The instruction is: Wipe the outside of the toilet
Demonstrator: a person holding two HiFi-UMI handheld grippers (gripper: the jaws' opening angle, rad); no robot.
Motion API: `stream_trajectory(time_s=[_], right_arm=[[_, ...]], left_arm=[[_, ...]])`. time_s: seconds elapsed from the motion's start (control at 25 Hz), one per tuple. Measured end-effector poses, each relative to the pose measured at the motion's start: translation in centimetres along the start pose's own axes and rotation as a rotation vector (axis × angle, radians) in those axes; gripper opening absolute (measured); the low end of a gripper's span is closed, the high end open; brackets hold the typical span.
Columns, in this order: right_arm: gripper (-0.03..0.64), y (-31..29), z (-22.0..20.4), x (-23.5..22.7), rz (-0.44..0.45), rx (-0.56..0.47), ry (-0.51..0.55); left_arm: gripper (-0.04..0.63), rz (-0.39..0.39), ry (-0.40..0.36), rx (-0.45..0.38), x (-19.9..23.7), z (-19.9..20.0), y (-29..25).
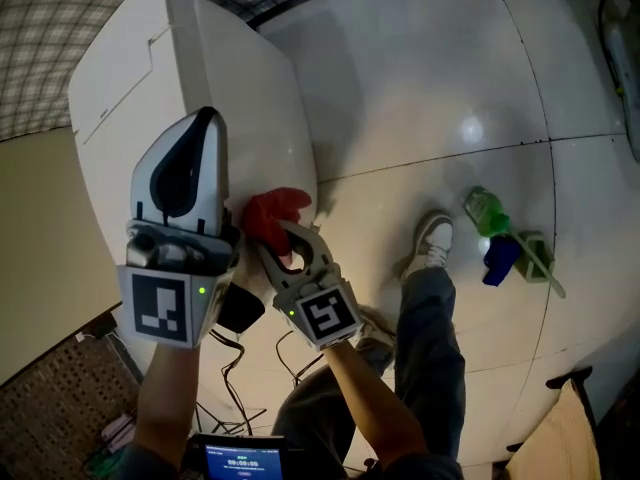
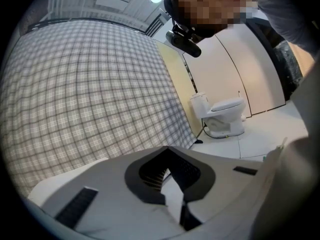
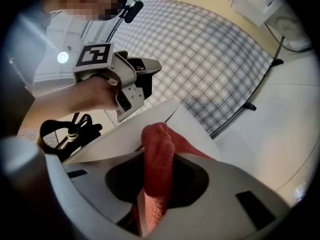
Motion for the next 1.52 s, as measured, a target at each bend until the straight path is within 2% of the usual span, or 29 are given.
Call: stream_trajectory(time_s=[0.24, 0.32, 0.44, 0.68, 0.84, 1.0, 1.12, 1.28, 1.52], right_arm=[[0.083, -3.8, 6.2, -6.3, -0.006, -0.042, 0.071], [0.083, -5.9, 8.5, -9.1, 0.018, -0.052, 0.129], [0.083, -8.8, 10.9, -13.7, 0.05, -0.008, 0.173], [0.083, -14.9, 11.0, -23.1, 0.065, 0.07, 0.149], [0.083, -17.7, 9.8, -26.5, 0.095, 0.085, 0.134], [0.083, -18.0, 7.4, -26.1, 0.147, 0.118, 0.134], [0.084, -16.3, 5.3, -24.7, 0.155, 0.128, 0.115], [0.084, -12.1, 2.1, -21.8, 0.116, 0.128, 0.079], [0.084, -4.0, -3.6, -14.1, 0.065, 0.143, 0.052]], left_arm=[[0.012, 0.004, 0.026, -0.019, -0.8, 1.0, -4.6], [0.012, 0.016, 0.043, -0.001, -0.7, 0.5, -7.1], [0.012, 0.061, 0.05, 0.05, -0.3, -1.3, -10.8], [0.012, 0.156, 0.007, 0.137, 0.2, -7.8, -16.2], [0.012, 0.223, 0.046, 0.187, 0.6, -12.5, -16.8], [0.014, 0.19, 0.025, 0.217, -1.2, -15.1, -16.1], [0.012, 0.197, 0.057, 0.231, -1.5, -15.6, -14.9], [0.012, 0.153, 0.037, 0.226, -2.9, -14.4, -12.3], [0.012, 0.057, 0.008, 0.2, -6.4, -11.4, -5.8]])
Point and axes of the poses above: the fingertips, and each gripper's own axes: y backward along the fingers, x to its left, z out of its top, the point moved 2 cm from there along y, backward along the fingers, and after that the axes turned 13 degrees about z, right-handed, at the moved point
